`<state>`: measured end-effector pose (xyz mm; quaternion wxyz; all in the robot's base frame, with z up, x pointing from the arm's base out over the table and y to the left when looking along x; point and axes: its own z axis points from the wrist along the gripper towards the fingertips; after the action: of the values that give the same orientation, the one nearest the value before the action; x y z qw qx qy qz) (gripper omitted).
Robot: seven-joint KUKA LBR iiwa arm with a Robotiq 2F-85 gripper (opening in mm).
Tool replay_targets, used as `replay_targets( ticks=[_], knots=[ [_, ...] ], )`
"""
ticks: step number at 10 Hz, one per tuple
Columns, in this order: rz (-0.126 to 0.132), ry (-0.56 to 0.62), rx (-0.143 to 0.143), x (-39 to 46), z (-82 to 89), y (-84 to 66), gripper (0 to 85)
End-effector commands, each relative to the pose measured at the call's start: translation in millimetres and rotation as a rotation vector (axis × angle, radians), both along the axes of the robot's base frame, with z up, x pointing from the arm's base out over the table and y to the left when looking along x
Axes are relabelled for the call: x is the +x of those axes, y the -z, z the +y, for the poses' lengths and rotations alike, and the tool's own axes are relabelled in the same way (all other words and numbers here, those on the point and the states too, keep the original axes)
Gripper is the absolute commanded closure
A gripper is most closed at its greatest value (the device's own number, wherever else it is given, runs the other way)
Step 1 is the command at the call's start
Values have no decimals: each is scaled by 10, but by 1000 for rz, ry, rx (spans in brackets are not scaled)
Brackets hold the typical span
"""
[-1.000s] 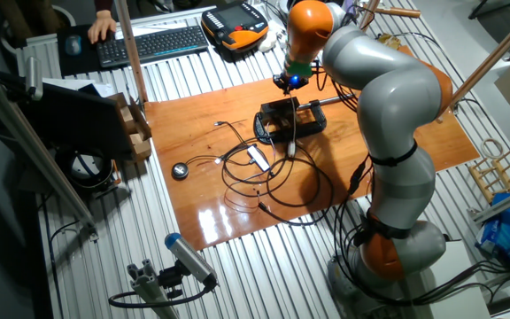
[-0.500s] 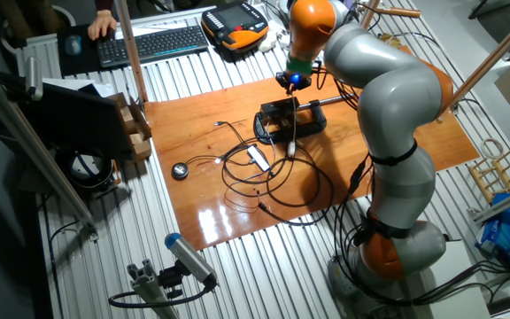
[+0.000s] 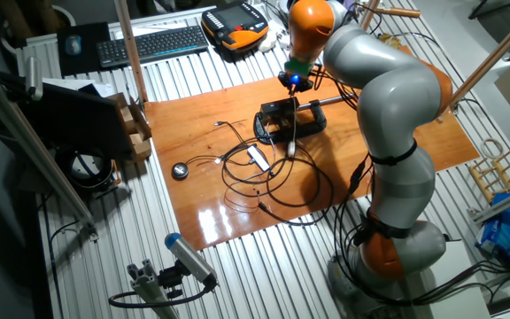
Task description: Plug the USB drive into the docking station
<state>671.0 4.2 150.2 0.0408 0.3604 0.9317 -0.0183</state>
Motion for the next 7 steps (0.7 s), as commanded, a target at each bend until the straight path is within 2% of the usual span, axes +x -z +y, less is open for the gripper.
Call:
replay_targets(
  ticks=[1,3,4,7],
  knots=[
    [7,65,-3,-1,-5,-6,850],
    [22,81,6,7,-12,4,850],
    [30,94,22,2,-34,19,850],
    [32,114,30,-21,-40,11,850]
  ],
)
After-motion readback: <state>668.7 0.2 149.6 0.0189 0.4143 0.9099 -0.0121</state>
